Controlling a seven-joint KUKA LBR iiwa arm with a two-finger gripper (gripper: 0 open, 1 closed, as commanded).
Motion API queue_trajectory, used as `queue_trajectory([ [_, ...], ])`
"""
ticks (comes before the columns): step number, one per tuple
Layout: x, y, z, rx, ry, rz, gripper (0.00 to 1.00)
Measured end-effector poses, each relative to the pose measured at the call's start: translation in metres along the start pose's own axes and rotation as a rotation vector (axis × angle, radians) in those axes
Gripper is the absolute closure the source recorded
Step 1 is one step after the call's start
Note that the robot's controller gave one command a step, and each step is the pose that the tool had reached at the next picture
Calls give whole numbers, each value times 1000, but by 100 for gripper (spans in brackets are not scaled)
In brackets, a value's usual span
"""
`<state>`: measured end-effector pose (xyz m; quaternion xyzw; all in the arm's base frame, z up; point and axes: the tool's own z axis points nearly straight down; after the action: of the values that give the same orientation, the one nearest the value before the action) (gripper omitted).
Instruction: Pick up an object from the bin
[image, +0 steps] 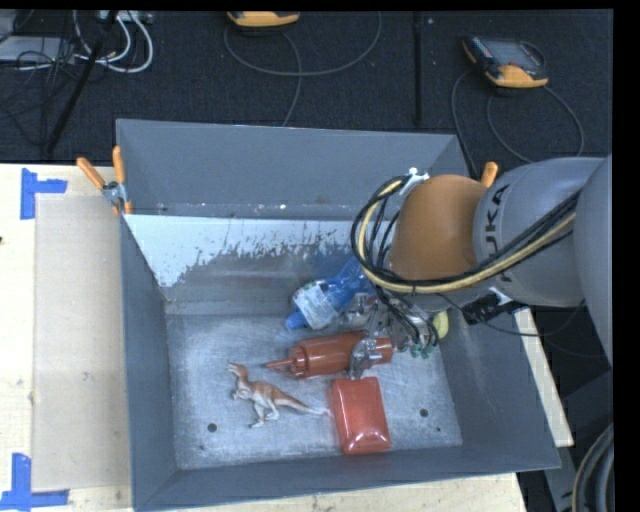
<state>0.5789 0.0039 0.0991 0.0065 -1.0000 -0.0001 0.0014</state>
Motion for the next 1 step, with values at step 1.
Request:
queue_trajectory([
  [1,3,0,-19,0,7,0,100],
])
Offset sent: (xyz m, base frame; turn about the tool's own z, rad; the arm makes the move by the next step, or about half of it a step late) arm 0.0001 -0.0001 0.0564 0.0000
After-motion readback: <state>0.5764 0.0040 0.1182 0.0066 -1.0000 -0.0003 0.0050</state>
